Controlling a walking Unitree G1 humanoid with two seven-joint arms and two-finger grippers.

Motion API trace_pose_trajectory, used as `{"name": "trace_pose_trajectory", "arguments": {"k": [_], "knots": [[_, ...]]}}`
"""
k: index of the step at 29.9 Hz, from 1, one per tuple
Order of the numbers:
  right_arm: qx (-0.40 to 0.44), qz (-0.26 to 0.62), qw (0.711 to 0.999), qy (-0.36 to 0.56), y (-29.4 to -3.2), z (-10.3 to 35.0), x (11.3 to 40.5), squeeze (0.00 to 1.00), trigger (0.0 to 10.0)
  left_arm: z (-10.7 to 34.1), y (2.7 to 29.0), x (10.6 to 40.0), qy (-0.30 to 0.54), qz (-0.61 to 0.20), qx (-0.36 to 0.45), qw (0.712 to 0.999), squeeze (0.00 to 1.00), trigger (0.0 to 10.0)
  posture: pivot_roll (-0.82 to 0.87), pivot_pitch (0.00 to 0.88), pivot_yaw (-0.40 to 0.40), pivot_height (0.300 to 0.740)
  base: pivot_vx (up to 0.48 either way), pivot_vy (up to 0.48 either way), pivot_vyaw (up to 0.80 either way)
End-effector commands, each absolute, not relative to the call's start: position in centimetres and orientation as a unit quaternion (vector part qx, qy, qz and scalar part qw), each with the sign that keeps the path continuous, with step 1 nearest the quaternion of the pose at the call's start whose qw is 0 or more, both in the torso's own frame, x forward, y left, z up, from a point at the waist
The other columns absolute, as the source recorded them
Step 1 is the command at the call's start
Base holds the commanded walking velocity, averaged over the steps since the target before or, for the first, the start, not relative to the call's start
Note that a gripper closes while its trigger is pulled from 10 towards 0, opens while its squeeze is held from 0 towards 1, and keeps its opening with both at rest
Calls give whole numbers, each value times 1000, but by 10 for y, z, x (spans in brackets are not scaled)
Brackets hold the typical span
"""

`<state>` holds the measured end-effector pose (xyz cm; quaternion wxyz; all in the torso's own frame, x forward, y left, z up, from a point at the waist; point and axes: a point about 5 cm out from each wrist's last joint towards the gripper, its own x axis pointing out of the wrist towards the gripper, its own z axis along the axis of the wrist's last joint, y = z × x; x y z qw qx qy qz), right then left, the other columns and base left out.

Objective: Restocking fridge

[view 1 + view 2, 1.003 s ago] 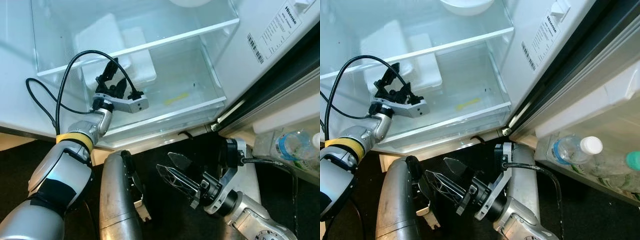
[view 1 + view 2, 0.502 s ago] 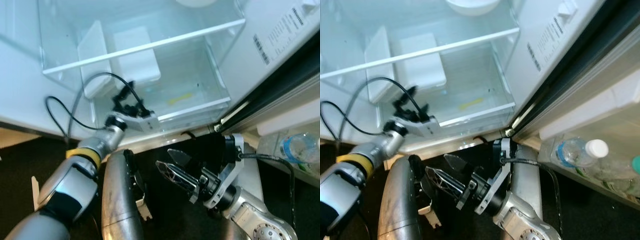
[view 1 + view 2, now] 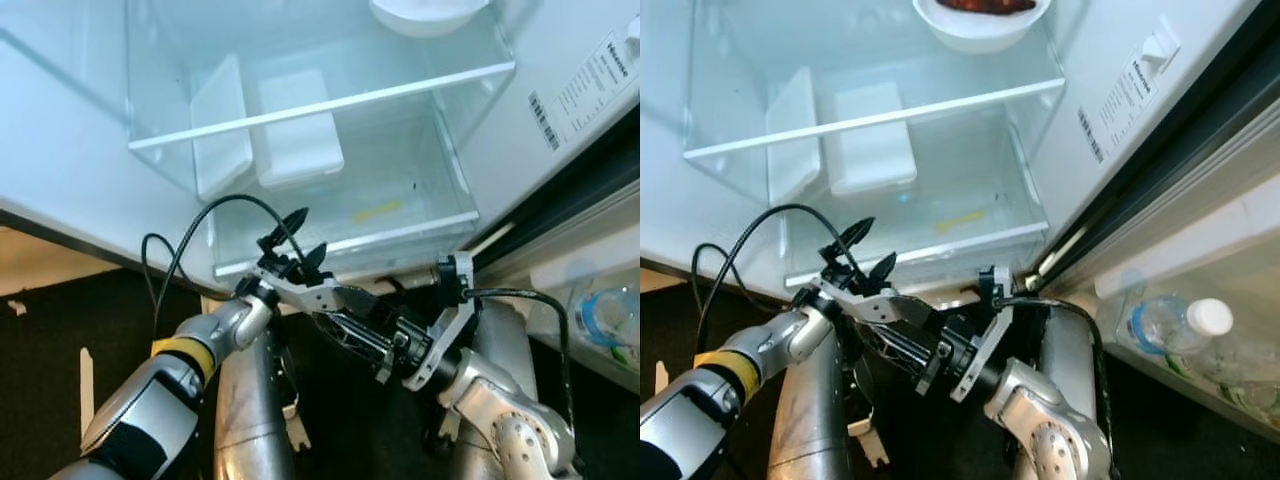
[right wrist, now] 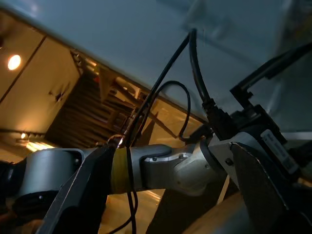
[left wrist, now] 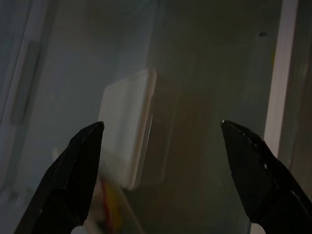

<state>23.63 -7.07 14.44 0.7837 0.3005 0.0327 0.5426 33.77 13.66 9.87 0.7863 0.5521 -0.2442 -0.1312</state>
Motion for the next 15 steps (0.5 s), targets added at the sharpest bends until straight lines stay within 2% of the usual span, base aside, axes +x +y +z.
{"name": "trace_pose_trajectory", "arguments": {"k": [1,10,14,15], "knots": [[290,524,797,77,-70,120,238,0,10000,80,144,325,-217,-142,548,796,0,10000,-31,332,107,410,0,0,0],[259,483,825,137,-73,83,249,0,10000,49,162,304,-140,-114,528,830,0,10000,-15,272,79,410,0,0,0],[245,454,839,174,-77,61,251,0,10000,17,190,284,13,-57,457,887,0,10000,6,229,58,410,0,0,0],[245,454,839,174,-77,61,251,0,10000,17,190,284,13,-57,457,887,0,10000,6,229,58,410,0,0,0]]}}
